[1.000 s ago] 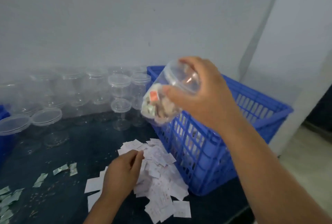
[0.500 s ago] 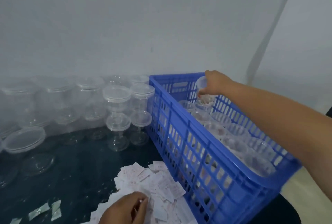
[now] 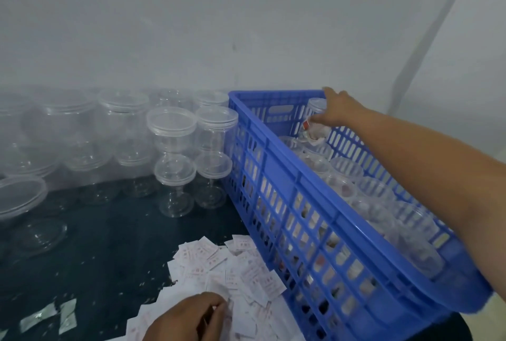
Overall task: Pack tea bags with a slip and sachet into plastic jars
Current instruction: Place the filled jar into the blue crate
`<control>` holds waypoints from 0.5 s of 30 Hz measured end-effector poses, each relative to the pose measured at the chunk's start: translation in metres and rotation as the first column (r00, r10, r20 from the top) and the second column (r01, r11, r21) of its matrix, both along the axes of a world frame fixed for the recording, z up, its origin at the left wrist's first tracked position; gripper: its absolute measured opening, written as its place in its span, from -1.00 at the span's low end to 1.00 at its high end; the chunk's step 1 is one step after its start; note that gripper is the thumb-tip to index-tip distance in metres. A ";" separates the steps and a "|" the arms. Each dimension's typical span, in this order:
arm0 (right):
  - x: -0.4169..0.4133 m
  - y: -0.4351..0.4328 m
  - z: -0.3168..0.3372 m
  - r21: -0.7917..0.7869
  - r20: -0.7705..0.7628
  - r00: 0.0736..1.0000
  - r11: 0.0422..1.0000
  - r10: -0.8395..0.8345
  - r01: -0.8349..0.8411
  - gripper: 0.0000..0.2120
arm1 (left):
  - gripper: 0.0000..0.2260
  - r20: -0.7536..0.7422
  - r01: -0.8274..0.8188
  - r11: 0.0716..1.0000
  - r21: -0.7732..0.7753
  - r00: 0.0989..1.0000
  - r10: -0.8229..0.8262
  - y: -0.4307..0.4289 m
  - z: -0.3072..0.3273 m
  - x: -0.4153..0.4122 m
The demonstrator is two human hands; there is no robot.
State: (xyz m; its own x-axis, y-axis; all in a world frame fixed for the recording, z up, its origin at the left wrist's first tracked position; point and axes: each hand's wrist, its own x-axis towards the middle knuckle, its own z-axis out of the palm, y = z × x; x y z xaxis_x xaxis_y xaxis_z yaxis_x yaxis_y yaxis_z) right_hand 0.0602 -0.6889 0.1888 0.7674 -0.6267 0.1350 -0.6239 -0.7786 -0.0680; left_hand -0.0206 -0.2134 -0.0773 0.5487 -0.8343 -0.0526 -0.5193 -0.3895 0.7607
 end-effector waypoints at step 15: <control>-0.176 0.245 0.082 -0.013 0.261 0.764 0.793 0.590 -0.609 -0.56 | -0.93 0.296 -0.322 0.912 -0.254 0.872 0.390 -0.007 0.047 -0.042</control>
